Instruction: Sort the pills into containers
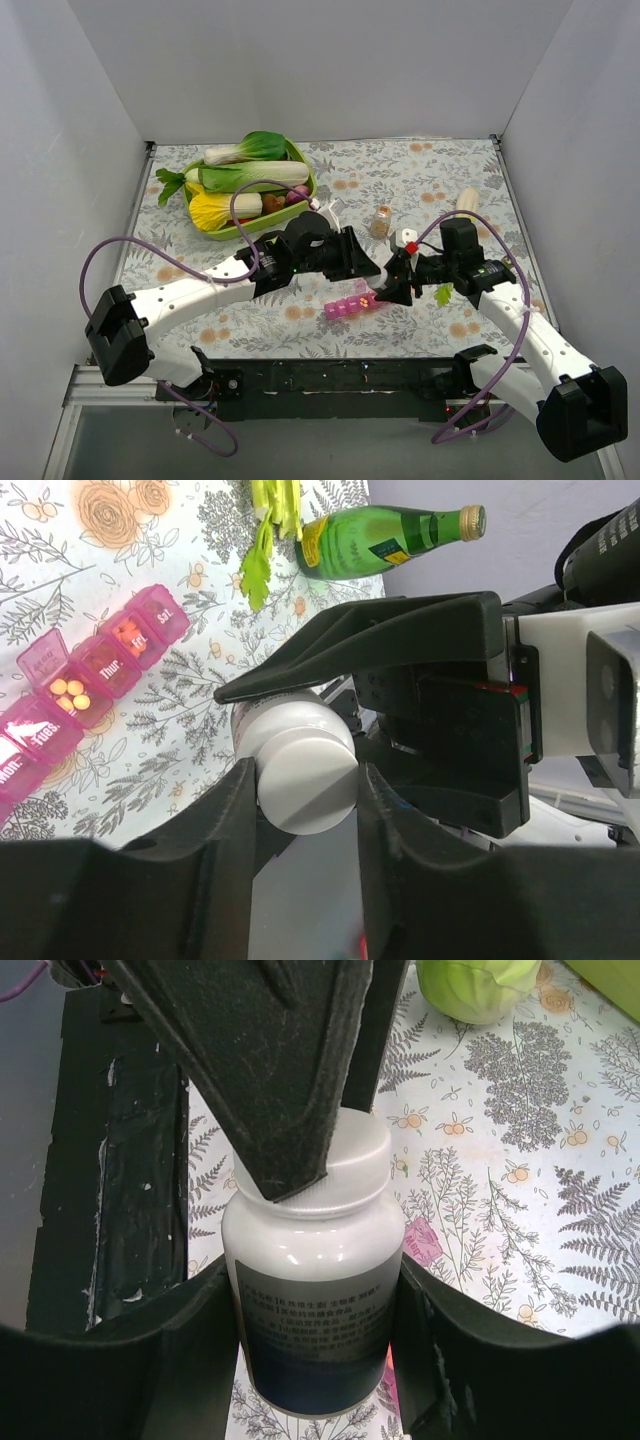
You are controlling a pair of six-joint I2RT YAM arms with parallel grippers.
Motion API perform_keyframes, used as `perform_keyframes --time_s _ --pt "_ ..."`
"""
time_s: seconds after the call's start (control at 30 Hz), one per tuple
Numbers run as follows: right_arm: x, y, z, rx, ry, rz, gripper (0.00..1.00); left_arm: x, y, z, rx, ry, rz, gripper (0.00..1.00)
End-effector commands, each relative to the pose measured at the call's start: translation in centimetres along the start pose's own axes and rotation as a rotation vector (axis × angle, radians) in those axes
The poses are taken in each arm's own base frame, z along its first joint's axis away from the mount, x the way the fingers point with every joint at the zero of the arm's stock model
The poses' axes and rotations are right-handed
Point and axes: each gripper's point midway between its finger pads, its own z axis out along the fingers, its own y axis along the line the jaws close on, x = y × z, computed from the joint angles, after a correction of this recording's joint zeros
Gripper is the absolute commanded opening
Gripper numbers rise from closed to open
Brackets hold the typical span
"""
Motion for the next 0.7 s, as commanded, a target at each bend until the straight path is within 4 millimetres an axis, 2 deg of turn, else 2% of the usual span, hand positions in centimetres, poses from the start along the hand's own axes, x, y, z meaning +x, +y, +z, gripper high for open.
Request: perform_keyframes --time_s 0.0,0.07,0.1,0.2,0.23,0.3,0.33,0.37,0.43,0.47,0.5,0.53,0.57,0.67 --pt "-1.7 -0.1 -0.3 -0.002 -0.043 -0.05 0.01 0.3 -1.0 -0.2 0.037 0.036 0.157 0.0" --pt "-1.7 -0.1 -0.3 -0.004 -0.045 -0.053 0.01 0.8 -1.1 -0.4 0.069 0.059 0.271 0.0" --pt "-1.7 0.0 -0.2 -0.006 -0.045 -0.051 0.01 1.4 -1.2 -0.8 0.118 0.091 0.41 0.0" --pt "-1.8 0.0 -0.3 -0.008 -0.046 -0.048 0.01 2.9 -1.1 -1.3 0.215 0.166 0.629 0.0" --pt "-1.8 0.0 -0.3 -0.007 -0.046 -0.049 0.01 2.7 -0.4 -1.1 0.227 0.162 0.785 0.0" --pt "-1.8 0.0 -0.3 -0.009 -0.047 -0.051 0.01 3.1 0.3 -1.3 0.233 0.195 0.881 0.0" --pt "-1.8 0.0 -0.3 -0.006 -0.045 -0.049 0.01 2.3 0.9 -1.1 0.206 0.167 0.958 0.0" --pt "-1.8 0.0 -0.3 -0.006 -0.045 -0.051 0.01 1.9 1.0 -1.1 0.195 0.147 0.981 0.23" --pt "-1.9 0.1 -0.4 -0.005 -0.046 -0.054 0.01 0.3 1.0 -1.0 0.142 0.063 0.979 0.51" --pt "-1.8 0.1 -0.4 -0.004 -0.046 -0.055 0.01 -0.5 -0.6 -1.8 0.179 -0.004 0.966 0.59" --pt "-1.7 0.1 -0.4 -0.002 -0.044 -0.05 0.01 -0.5 -0.7 -2.1 0.19 -0.02 0.954 0.84" --pt "-1.7 0.1 -0.4 -0.001 -0.045 -0.055 0.01 -1.0 -1.4 -2.7 0.201 -0.06 0.942 0.96" --pt "-1.7 0.1 -0.4 -0.003 -0.046 -0.055 0.01 -1.6 -2.6 -3.7 0.221 -0.121 0.907 0.98" --pt "-1.7 0.1 -0.3 -0.009 -0.048 -0.05 0.01 -2.4 -3.3 -5.6 0.221 -0.185 0.842 0.98"
